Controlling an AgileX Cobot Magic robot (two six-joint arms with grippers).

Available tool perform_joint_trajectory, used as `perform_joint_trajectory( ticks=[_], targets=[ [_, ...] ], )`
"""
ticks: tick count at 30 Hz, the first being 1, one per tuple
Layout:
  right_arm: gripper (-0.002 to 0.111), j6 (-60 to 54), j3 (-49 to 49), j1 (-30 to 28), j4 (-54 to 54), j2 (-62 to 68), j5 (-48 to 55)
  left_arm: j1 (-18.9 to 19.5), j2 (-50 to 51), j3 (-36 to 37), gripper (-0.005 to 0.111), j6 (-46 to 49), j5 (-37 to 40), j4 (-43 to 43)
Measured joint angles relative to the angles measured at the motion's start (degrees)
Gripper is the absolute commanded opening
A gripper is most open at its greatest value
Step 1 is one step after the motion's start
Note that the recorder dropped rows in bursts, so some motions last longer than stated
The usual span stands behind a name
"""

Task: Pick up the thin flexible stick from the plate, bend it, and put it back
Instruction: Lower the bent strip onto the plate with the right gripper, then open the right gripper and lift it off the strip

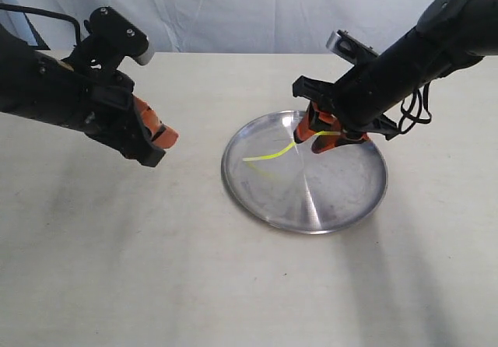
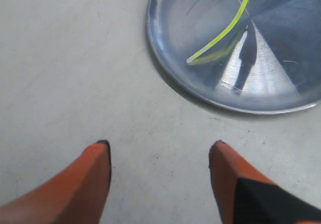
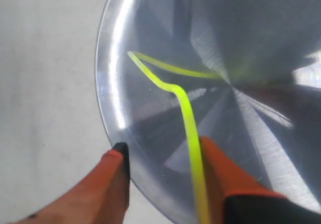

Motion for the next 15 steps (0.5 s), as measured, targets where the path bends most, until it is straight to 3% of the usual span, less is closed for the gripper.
perform_joint_trajectory(
  ticks=[4, 15],
  targets=[
    [0.057, 0.0, 0.0, 0.0, -1.94, 0.0, 0.26, 0.0, 0.0, 0.0, 0.056, 0.0, 0.0, -0.04],
    [0.058, 0.0, 0.0, 0.0, -9.87, 0.0, 0.29, 0.0, 0.0, 0.0, 0.056, 0.0, 0.0, -0.04]
  ],
)
